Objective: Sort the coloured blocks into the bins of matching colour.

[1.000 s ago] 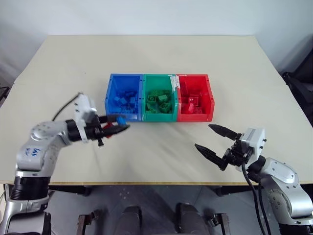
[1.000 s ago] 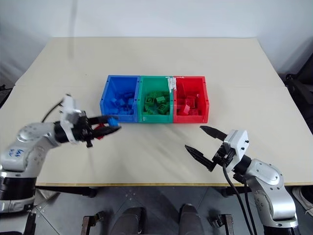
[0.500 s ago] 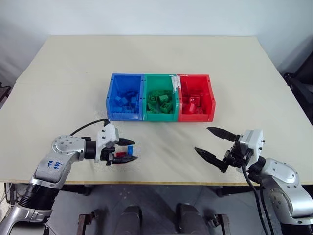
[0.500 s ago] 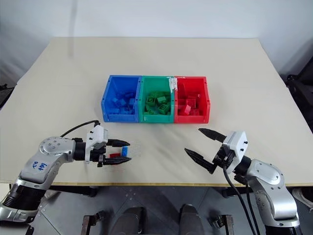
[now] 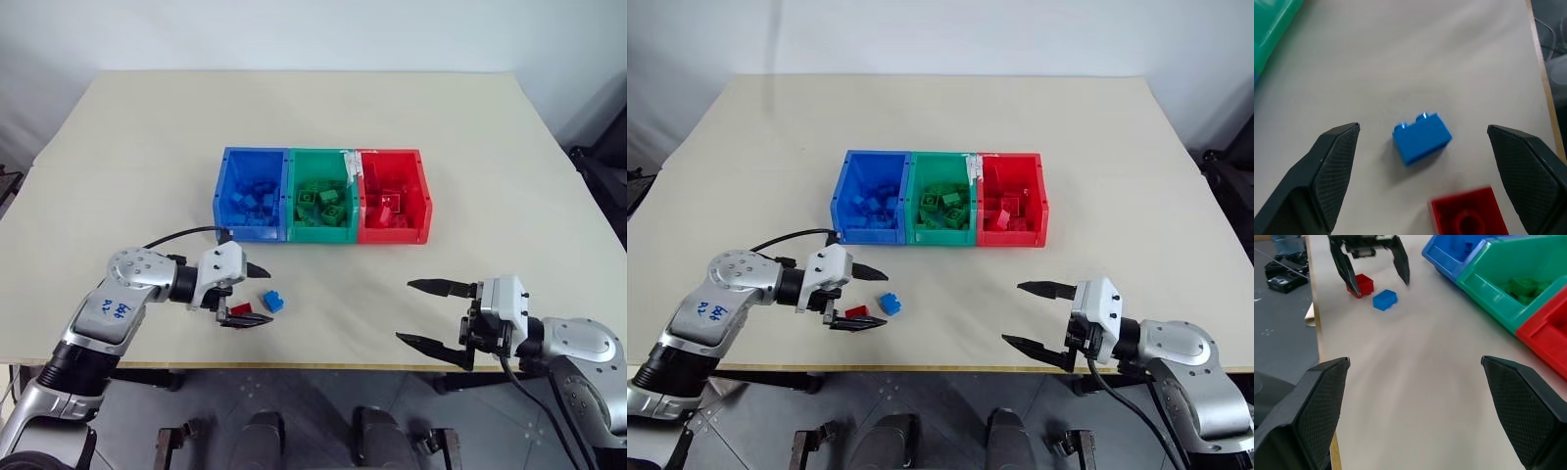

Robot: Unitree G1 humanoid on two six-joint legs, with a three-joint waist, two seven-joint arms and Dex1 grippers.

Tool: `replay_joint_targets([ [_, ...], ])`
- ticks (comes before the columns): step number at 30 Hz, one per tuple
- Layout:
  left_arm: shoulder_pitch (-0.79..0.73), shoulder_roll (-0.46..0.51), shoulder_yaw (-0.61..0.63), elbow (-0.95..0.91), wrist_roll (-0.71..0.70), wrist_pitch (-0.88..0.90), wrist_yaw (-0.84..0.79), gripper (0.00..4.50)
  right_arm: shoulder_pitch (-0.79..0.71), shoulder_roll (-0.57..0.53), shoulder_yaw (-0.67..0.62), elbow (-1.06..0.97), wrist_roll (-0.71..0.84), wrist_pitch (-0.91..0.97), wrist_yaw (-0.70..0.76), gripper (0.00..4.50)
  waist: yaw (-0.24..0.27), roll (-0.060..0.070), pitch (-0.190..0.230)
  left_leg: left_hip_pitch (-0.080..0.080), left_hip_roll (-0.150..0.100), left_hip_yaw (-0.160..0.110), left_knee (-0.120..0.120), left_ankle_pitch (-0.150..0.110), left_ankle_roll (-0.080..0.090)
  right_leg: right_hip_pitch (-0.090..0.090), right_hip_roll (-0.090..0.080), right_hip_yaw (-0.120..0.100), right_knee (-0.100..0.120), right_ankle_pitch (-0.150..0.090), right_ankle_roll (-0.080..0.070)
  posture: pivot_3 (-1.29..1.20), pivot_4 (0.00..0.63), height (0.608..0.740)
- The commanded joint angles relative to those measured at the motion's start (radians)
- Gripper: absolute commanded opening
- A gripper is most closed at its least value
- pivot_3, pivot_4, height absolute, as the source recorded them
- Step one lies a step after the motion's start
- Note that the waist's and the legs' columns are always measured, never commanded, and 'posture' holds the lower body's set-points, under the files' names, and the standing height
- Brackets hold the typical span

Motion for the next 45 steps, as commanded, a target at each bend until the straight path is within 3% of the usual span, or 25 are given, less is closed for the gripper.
replay_joint_targets([
  [1, -0.017, 0.012, -0.027, -0.043, 0.02, 0.061, -0.005, 4.45, -0.014, -0.009, 0.009, -0.011, 0.004, -0.016, 0.024, 4.5, -0.002, 0.0, 0.0, 0.0, 0.0, 0.0, 0.0, 0.0, 0.0, 0.0, 0.0, 0.0, 0.0, 0.0, 0.0, 0.0, 0.15, 0.74],
  [6, -0.048, 0.009, -0.078, -0.051, 0.072, 0.153, 0.03, 4.45, -0.043, -0.005, 0.031, -0.018, 0.002, -0.009, 0.031, 4.5, 0.0, 0.0, 0.0, 0.0, 0.0, 0.0, 0.0, 0.0, 0.0, 0.0, 0.0, 0.0, 0.0, 0.0, 0.0, 0.0, 0.15, 0.74],
  [9, -0.059, -0.021, -0.083, -0.039, 0.083, 0.159, 0.06, 3.85, -0.053, 0.002, 0.039, -0.009, -0.006, -0.012, 0.026, 4.5, 0.003, 0.0, 0.0, 0.0, 0.0, 0.0, 0.001, 0.0, 0.0, 0.0, 0.0, 0.0, 0.0, 0.0, 0.0, 0.0, 0.15, 0.74],
  [15, -0.057, -0.04, -0.084, -0.05, 0.077, 0.176, 0.06, 1.88, -0.059, 0.005, 0.048, -0.002, -0.013, -0.018, 0.019, 4.5, 0.003, 0.0, 0.0, 0.0, 0.0, 0.0, 0.001, 0.0, 0.0, 0.0, 0.0, 0.0, 0.0, 0.0, 0.0, 0.0, 0.15, 0.74],
  [17, -0.058, -0.053, -0.074, -0.049, 0.063, 0.15, 0.052, 1.63, -0.061, 0.006, 0.05, 0.004, -0.016, -0.021, 0.017, 4.5, 0.004, 0.0, 0.0, 0.0, 0.0, 0.0, 0.001, 0.0, 0.0, 0.0, 0.0, 0.0, 0.0, 0.0, 0.0, 0.0, 0.15, 0.74],
  [24, -0.105, -0.117, 0.071, 0.006, -0.033, 0.129, 0.096, 1.63, -0.048, 0.022, 0.023, 0.012, -0.011, -0.025, -0.016, 4.5, 0.003, 0.0, 0.0, -0.001, 0.0, -0.001, 0.002, 0.0, 0.0, 0.0, 0.0, 0.0, 0.0, 0.0, 0.0, 0.0, 0.15, 0.74],
  [31, -0.248, -0.24, 0.299, 0.221, -0.042, -0.025, 0.372, 1.63, -0.032, 0.147, -0.092, -0.045, 0.06, -0.031, -0.197, 4.5, 0.004, 0.0, 0.0, -0.001, 0.0, -0.001, 0.003, 0.0, -0.001, 0.0, 0.0, -0.001, 0.001, 0.0, 0.0, 0.0, 0.15, 0.74],
  [37, -0.357, -0.293, 0.319, 0.428, -0.008, -0.106, 0.48, 1.63, -0.058, 0.189, -0.101, -0.038, 0.018, -0.058, -0.278, 4.5, 0.003, 0.0, 0.0, -0.001, 0.0, 0.0, 0.002, 0.001, -0.001, 0.0, 0.0, -0.001, 0.0, 0.0, 0.001, 0.0, 0.15, 0.74],
  [42, -0.383, -0.294, 0.319, 0.481, -0.023, -0.173, 0.424, 3.21, -0.107, 0.172, -0.08, -0.002, 0.003, -0.063, -0.255, 4.5, -0.001, 0.0, 0.0, -0.001, 0.0, 0.0, 0.002, 0.001, -0.001, 0.0, 0.0, -0.001, 0.001, 0.0, 0.001, 0.0, 0.15, 0.74],
  [45, -0.343, -0.247, 0.316, 0.416, -0.046, -0.125, 0.355, 4.17, -0.125, 0.155, -0.069, 0.024, 0.014, -0.055, -0.207, 4.5, -0.003, 0.0, 0.0, -0.001, 0.0, 0.0, 0.001, 0.001, -0.001, -0.001, 0.0, -0.001, 0.0, 0.0, 0.001, 0.0, 0.15, 0.74],
])
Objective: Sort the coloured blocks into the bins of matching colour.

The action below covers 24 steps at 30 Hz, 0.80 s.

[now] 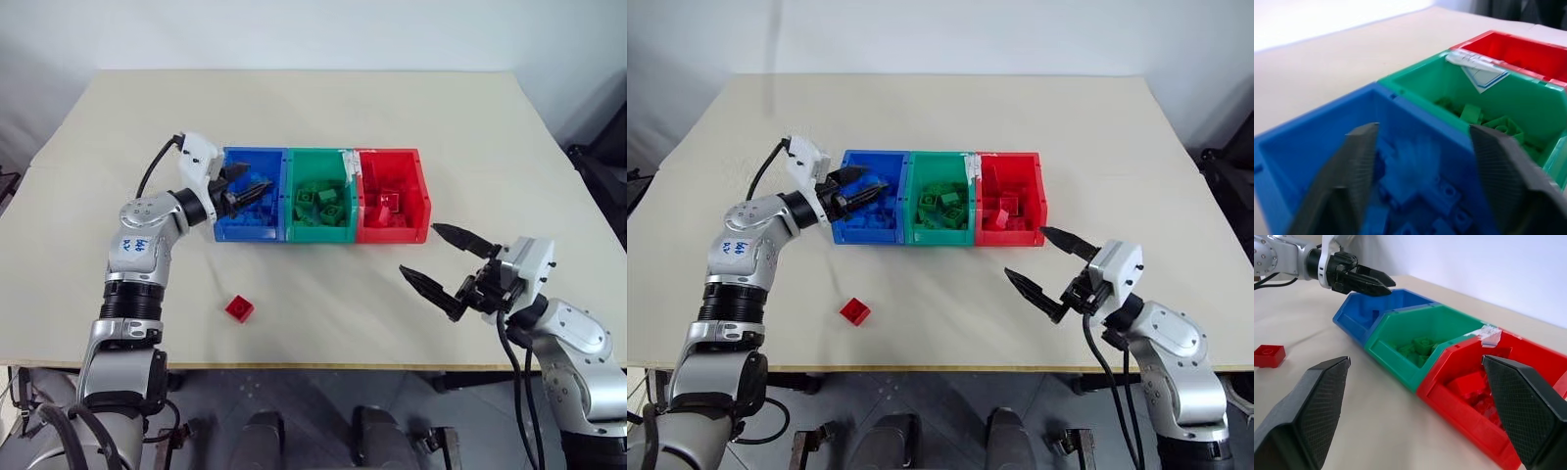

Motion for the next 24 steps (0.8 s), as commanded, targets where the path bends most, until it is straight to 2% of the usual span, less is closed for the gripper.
replay_joint_targets([
  [1, 0.034, 0.072, 0.031, -0.104, -0.039, 0.01, -0.073, 4.48, -0.025, -0.036, 0.01, 0.021, 0.019, -0.005, 0.064, 4.5, -0.002, 0.0, 0.0, 0.0, 0.0, 0.0, 0.0, 0.0, 0.0, 0.0, 0.0, 0.0, 0.0, 0.0, 0.0, 0.0, 0.15, 0.74],
  [5, 0.155, 0.179, 0.105, -0.177, -0.058, -0.036, -0.119, 4.48, -0.083, -0.073, 0.048, 0.08, 0.016, -0.003, 0.152, 4.5, -0.018, 0.0, 0.0, 0.0, 0.0, 0.0, -0.001, 0.0, 0.0, 0.0, 0.0, 0.001, 0.0, 0.0, 0.0, 0.0, 0.15, 0.74],
  [10, 0.477, 0.336, 0.289, -0.266, -0.122, -0.138, -0.277, 4.48, -0.142, -0.132, 0.13, 0.164, -0.019, -0.024, 0.307, 4.5, -0.032, 0.0, 0.0, 0.001, 0.001, 0.0, -0.003, 0.0, 0.0, -0.001, 0.0, 0.0, -0.001, 0.0, -0.001, 0.0, 0.15, 0.74],
  [15, 0.732, 0.436, 0.386, -0.293, -0.192, -0.157, -0.469, 4.48, -0.189, -0.141, 0.198, 0.222, -0.036, -0.038, 0.417, 4.5, -0.017, 0.0, 0.0, 0.001, 0.001, 0.001, -0.003, 0.0, 0.0, 0.0, -0.001, 0.0, -0.001, 0.0, -0.001, 0.0, 0.15, 0.74],
  [20, 0.82, 0.443, 0.357, -0.372, -0.199, -0.199, -0.545, 4.48, -0.205, -0.147, 0.273, 0.267, -0.087, -0.083, 0.506, 4.5, 0.008, 0.0, 0.0, 0.001, 0.001, 0.001, 0.0, -0.003, 0.004, 0.001, -0.001, 0.0, -0.002, 0.0, -0.001, 0.0, 0.15, 0.74],
  [24, 0.799, 0.415, 0.268, -0.444, -0.186, -0.204, -0.545, 4.48, -0.208, -0.137, 0.283, 0.265, -0.084, -0.076, 0.503, 4.5, 0.002, 0.0, 0.0, 0.001, 0.001, 0.001, -0.001, -0.002, 0.004, 0.001, -0.001, 0.0, 0.0, 0.0, -0.001, 0.0, 0.15, 0.74],
])
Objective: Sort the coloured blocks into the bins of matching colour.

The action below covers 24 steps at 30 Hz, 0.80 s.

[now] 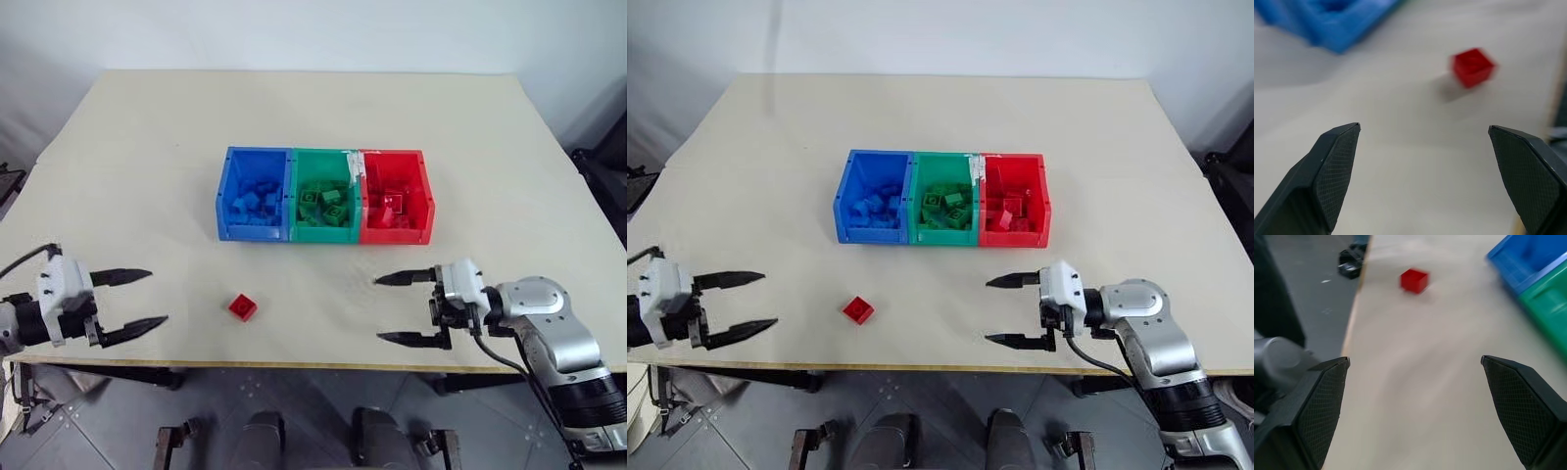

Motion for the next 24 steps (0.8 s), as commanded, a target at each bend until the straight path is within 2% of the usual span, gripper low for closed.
replay_joint_targets([
  [1, -0.042, -0.015, -0.082, -0.079, 0.013, -0.034, 0.001, 4.48, -0.003, -0.001, -0.014, -0.023, 0.013, -0.006, 0.004, 4.5, -0.003, 0.0, 0.0, 0.0, 0.0, 0.0, 0.0, 0.0, -0.001, 0.0, 0.0, 0.0, 0.0, 0.0, 0.0, 0.0, 0.15, 0.74],
  [4, -0.114, -0.029, -0.196, -0.079, 0.068, -0.085, -0.014, 4.48, 0.014, -0.016, -0.027, -0.039, 0.019, 0.006, 0.001, 4.5, -0.001, 0.0, 0.0, 0.0, 0.0, 0.0, 0.0, 0.002, -0.003, 0.0, 0.0, 0.0, 0.0, 0.0, 0.0, 0.0, 0.15, 0.74],
  [10, -0.4, -0.084, -0.427, 0.159, 0.184, -0.216, -0.132, 4.48, 0.08, -0.052, -0.067, -0.101, 0.03, 0.034, -0.02, 4.5, 0.001, 0.0, 0.0, 0.0, 0.0, 0.0, 0.0, 0.002, -0.003, 0.0, 0.001, 0.0, 0.0, 0.0, 0.0, 0.0, 0.15, 0.74],
  [14, -0.518, -0.106, -0.519, 0.308, 0.243, -0.285, -0.207, 4.48, 0.142, -0.074, -0.087, -0.152, 0.026, 0.041, -0.034, 4.5, -0.009, 0.0, 0.0, 0.0, 0.0, 0.001, -0.001, 0.002, -0.003, -0.001, 0.001, 0.0, 0.0, 0.0, 0.0, 0.0, 0.15, 0.74],
  [18, -0.585, -0.134, -0.563, 0.378, 0.252, -0.316, -0.247, 4.48, 0.182, -0.079, -0.106, -0.184, 0.025, 0.046, -0.066, 4.5, -0.006, 0.0, 0.0, -0.001, 0.0, 0.001, 0.0, 0.002, -0.003, -0.001, 0.001, 0.0, 0.0, 0.0, 0.0, 0.0, 0.15, 0.74],
  [21, -0.609, -0.132, -0.596, 0.418, 0.274, -0.342, -0.263, 3.87, 0.21, -0.082, -0.125, -0.205, 0.025, 0.048, -0.091, 4.5, -0.002, 0.0, 0.0, -0.001, 0.0, 0.001, 0.001, 0.002, -0.003, -0.001, 0.001, 0.0, 0.0, 0.0, 0.0, 0.0, 0.15, 0.74],
  [24, -0.619, -0.136, -0.603, 0.42, 0.258, -0.34, -0.266, 2.97, 0.237, -0.089, -0.143, -0.214, 0.022, 0.043, -0.104, 4.5, -0.002, 0.0, 0.0, -0.001, 0.0, 0.001, 0.001, 0.002, -0.003, -0.001, 0.001, 0.0, 0.0, 0.0, 0.001, 0.0, 0.15, 0.74],
])
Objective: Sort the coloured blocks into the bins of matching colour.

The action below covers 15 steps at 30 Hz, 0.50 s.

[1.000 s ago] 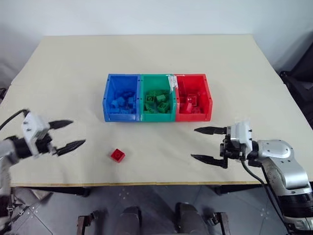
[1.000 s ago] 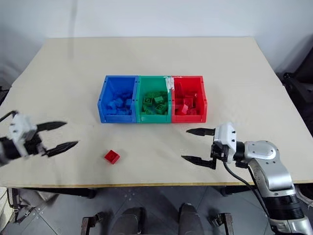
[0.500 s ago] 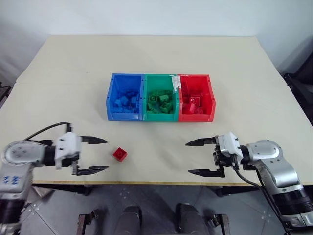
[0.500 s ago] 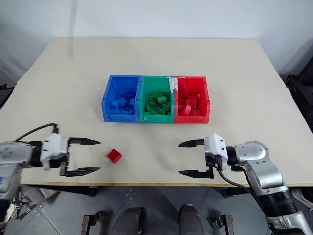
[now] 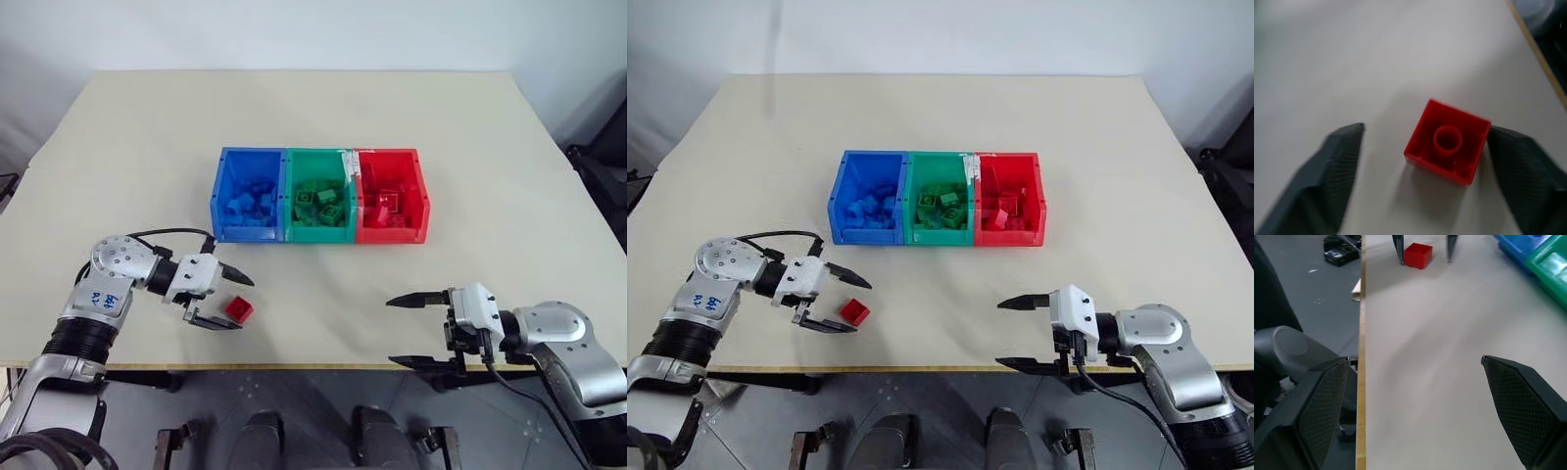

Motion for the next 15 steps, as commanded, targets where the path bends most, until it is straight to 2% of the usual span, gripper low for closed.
replay_joint_targets([
  [1, -0.02, 0.007, -0.009, -0.001, -0.009, -0.009, -0.077, 2.65, 0.023, -0.019, -0.046, -0.038, 0.012, -0.007, -0.018, 4.5, 0.0, 0.0, 0.0, 0.0, 0.0, 0.0, 0.0, 0.0, 0.0, 0.0, 0.0, 0.0, 0.0, 0.0, 0.0, 0.0, 0.15, 0.74],
  [5, -0.028, 0.005, -0.007, -0.041, -0.043, 0.028, -0.081, 1.5, 0.041, -0.019, -0.07, -0.039, 0.008, -0.014, -0.037, 4.5, 0.0, 0.0, 0.0, 0.0, 0.0, 0.0, 0.001, 0.0, 0.0, 0.0, 0.0, 0.0, 0.0, 0.0, 0.0, 0.0, 0.15, 0.74],
  [8, -0.058, -0.049, 0.03, -0.124, -0.147, 0.175, -0.032, 1.48, 0.063, -0.003, -0.107, -0.047, 0.019, -0.008, -0.086, 4.5, 0.003, 0.0, 0.0, 0.0, 0.0, 0.0, 0.001, 0.0, 0.0, 0.0, 0.0, 0.0, 0.0, 0.0, 0.0, 0.0, 0.15, 0.74],
  [13, -0.199, -0.253, 0.103, -0.179, -0.242, 0.304, 0.172, 1.48, 0.137, 0.131, -0.216, -0.118, 0.09, 0.021, -0.29, 4.5, 0.027, -0.001, 0.0, -0.003, 0.0, -0.002, 0.007, 0.0, 0.0, 0.001, 0.0, -0.001, 0.001, 0.001, 0.001, 0.0, 0.15, 0.74],
  [15, -0.229, -0.301, 0.121, -0.183, -0.256, 0.348, 0.22, 1.48, 0.159, 0.156, -0.231, -0.142, 0.101, 0.032, -0.327, 4.5, 0.025, -0.001, 0.0, -0.003, 0.0, -0.002, 0.009, 0.0, 0.0, 0.002, -0.001, -0.001, 0.001, 0.001, 0.002, 0.0, 0.15, 0.74],
])
